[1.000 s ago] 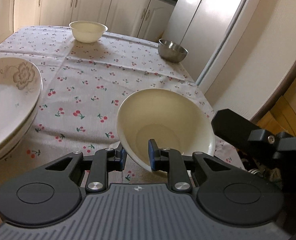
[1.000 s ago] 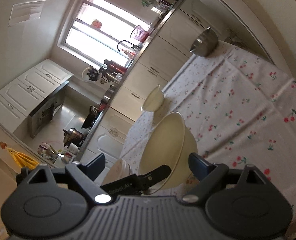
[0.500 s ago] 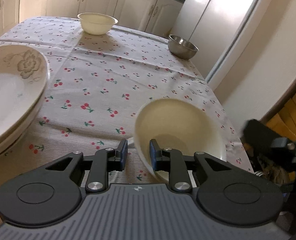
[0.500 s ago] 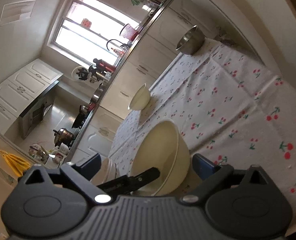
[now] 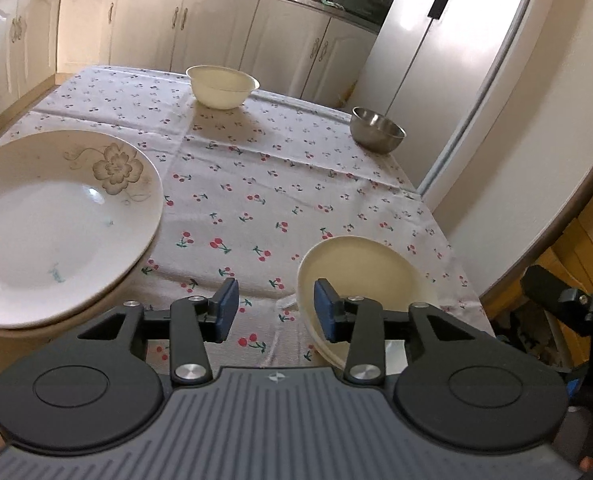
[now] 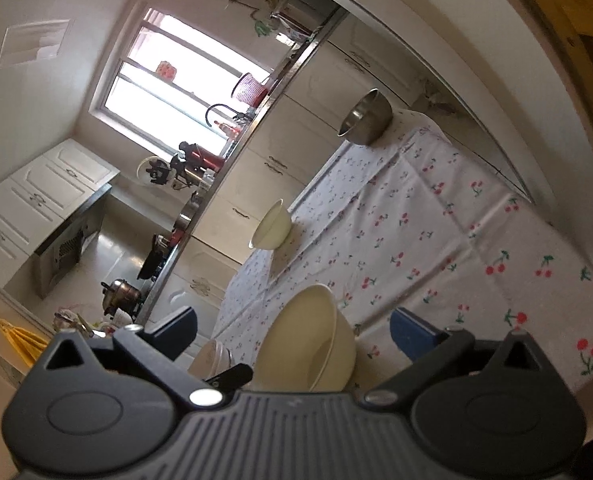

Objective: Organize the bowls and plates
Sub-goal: 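Lower the cream bowl beside the plate stack and open the left tool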

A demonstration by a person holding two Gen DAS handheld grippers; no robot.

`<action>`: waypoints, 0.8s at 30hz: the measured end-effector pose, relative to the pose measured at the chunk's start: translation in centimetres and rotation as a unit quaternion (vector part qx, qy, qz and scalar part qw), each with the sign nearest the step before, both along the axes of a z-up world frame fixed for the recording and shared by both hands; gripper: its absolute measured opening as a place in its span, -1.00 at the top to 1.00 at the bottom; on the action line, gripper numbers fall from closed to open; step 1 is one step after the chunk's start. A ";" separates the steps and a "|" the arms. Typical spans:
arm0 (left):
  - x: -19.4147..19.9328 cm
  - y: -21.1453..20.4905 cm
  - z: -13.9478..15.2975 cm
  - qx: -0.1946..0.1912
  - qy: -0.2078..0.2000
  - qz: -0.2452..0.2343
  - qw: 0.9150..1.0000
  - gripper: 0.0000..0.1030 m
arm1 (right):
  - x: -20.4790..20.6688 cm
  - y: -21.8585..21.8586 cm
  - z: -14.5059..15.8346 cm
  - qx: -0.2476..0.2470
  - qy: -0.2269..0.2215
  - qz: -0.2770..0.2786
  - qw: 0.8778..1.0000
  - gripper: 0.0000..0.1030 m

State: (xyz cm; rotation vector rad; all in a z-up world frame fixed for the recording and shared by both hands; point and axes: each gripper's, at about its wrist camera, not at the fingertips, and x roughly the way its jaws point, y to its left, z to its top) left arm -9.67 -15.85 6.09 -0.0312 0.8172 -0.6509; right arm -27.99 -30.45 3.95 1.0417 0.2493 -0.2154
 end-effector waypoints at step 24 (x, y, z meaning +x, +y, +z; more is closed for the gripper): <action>1.2 1.7 2.7 -0.006 0.014 0.022 1.000 -0.10 | 0.1 -0.9 2.1 -0.030 0.036 -0.003 0.999 -0.98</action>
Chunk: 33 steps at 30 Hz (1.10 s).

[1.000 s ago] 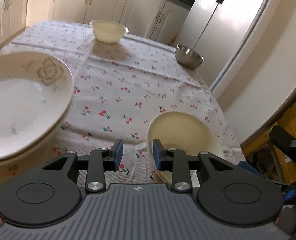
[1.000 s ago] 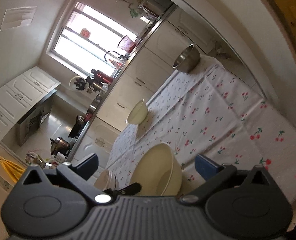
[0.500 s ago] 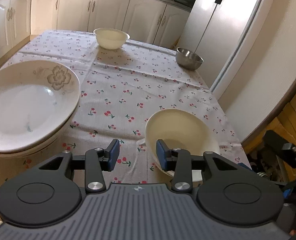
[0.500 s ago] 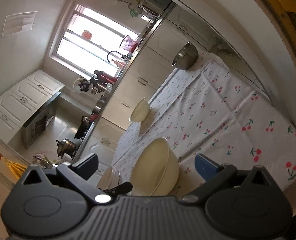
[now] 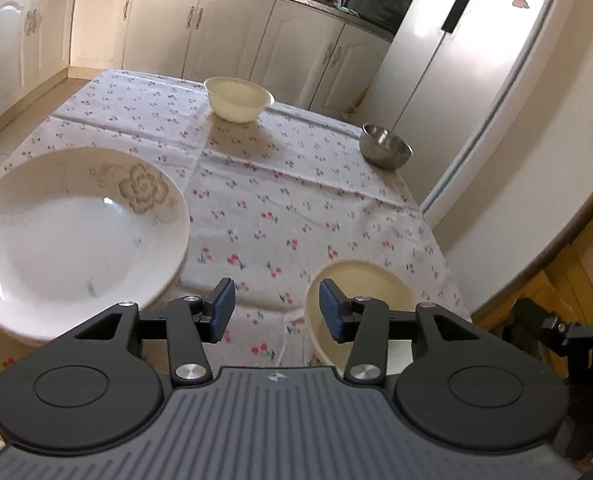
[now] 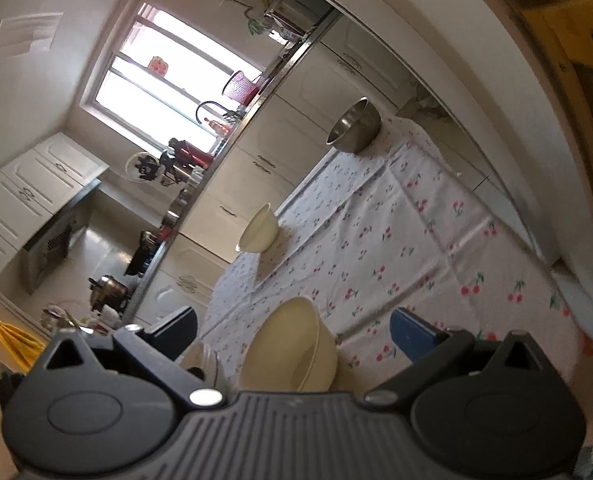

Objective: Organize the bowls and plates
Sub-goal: 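Lower the cream bowl beside the plate stack and open the left tool, then grasp the rim of the steel bowl with the left tool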

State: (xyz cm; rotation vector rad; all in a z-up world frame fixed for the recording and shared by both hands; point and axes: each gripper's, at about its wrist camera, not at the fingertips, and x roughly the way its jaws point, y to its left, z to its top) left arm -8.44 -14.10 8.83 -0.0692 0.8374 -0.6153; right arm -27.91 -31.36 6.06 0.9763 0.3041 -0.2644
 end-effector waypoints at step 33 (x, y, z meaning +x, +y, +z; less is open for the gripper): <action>16.5 -20.0 1.1 -0.020 -0.066 -0.054 0.996 -0.60 | 19.6 -19.4 -1.6 -0.071 0.033 -0.075 0.994 -0.47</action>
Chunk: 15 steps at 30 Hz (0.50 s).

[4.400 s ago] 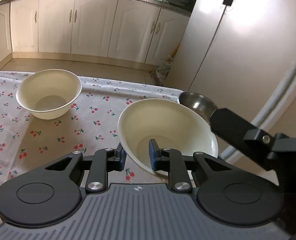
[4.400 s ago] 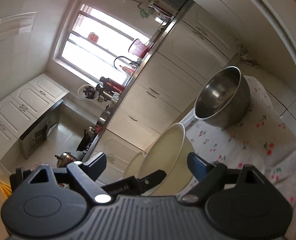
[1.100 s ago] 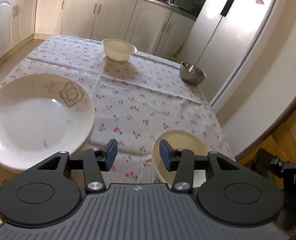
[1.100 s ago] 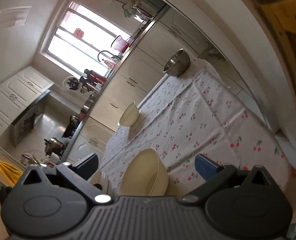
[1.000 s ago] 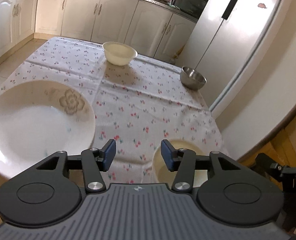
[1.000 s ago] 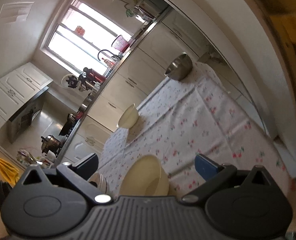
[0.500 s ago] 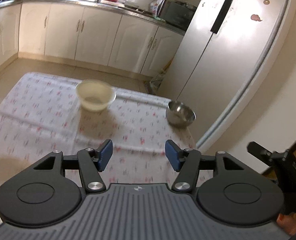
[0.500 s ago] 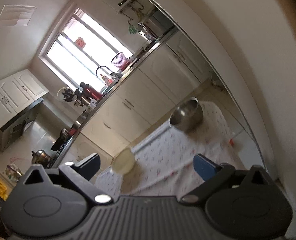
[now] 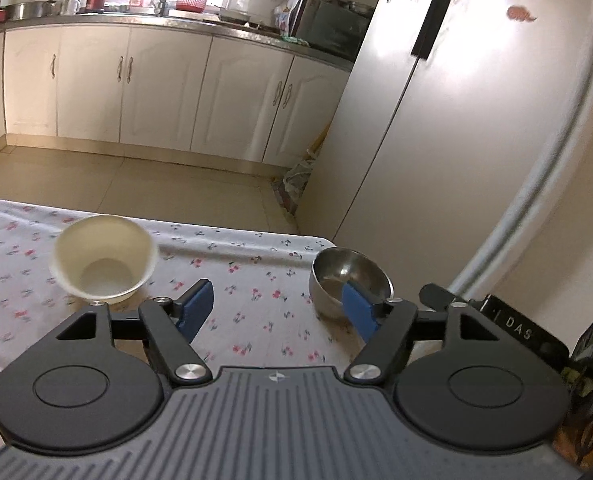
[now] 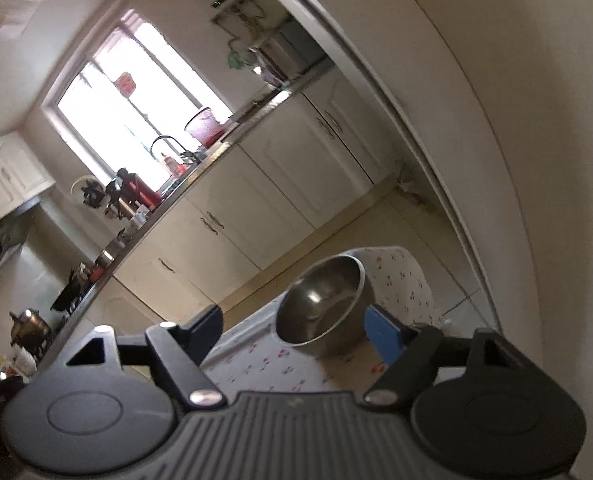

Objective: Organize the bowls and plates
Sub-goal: 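Grasp the rim of the steel bowl with the left tool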

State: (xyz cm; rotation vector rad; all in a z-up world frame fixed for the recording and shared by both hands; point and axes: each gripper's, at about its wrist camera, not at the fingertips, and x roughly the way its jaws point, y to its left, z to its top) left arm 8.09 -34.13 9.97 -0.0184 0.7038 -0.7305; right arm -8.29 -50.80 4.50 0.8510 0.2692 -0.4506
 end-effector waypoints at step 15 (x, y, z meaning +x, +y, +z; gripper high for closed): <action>5.2 -9.4 -7.3 0.011 0.057 -0.021 0.998 -0.16 | 2.5 -4.3 -4.1 0.044 -0.046 0.027 0.998 -0.57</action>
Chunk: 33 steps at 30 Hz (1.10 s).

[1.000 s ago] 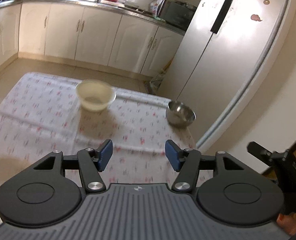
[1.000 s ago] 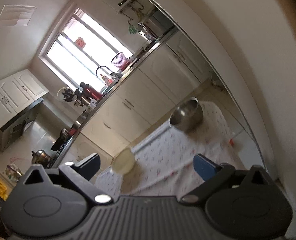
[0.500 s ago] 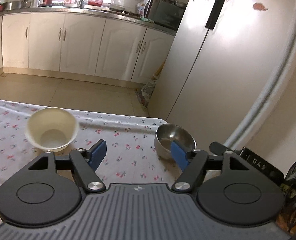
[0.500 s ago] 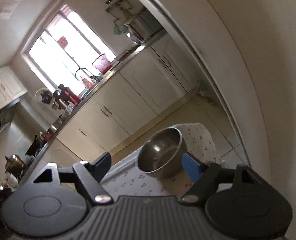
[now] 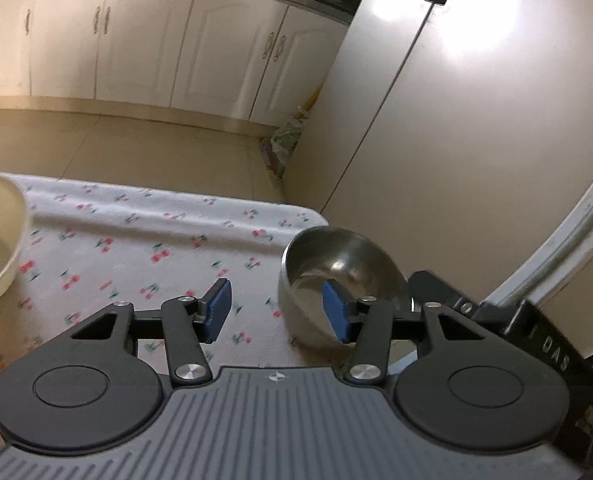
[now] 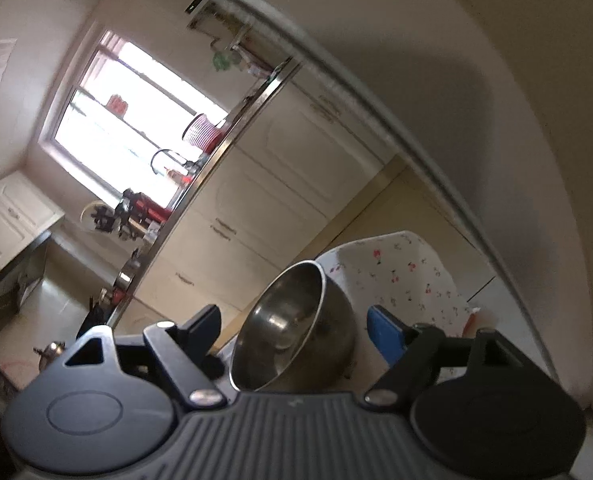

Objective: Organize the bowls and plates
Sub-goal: 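Grasp the rim of the steel bowl with the left tool, then lift the steel bowl with the left tool and carry it toward the plate stack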

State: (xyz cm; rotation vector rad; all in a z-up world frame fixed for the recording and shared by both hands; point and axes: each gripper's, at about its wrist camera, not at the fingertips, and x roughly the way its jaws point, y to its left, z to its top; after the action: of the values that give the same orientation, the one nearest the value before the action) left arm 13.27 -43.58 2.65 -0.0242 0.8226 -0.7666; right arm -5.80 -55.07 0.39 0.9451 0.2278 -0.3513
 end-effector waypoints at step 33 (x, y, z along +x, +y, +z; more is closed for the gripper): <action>-2.2 3.2 0.0 0.018 0.044 -0.022 0.999 0.42 | -1.4 6.3 4.4 0.018 -0.010 0.070 0.997 -0.63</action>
State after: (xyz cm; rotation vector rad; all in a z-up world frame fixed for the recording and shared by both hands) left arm 11.05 -40.39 2.68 -0.0091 0.9234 -0.7958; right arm -7.21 -48.79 4.78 0.9613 0.2811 -0.2096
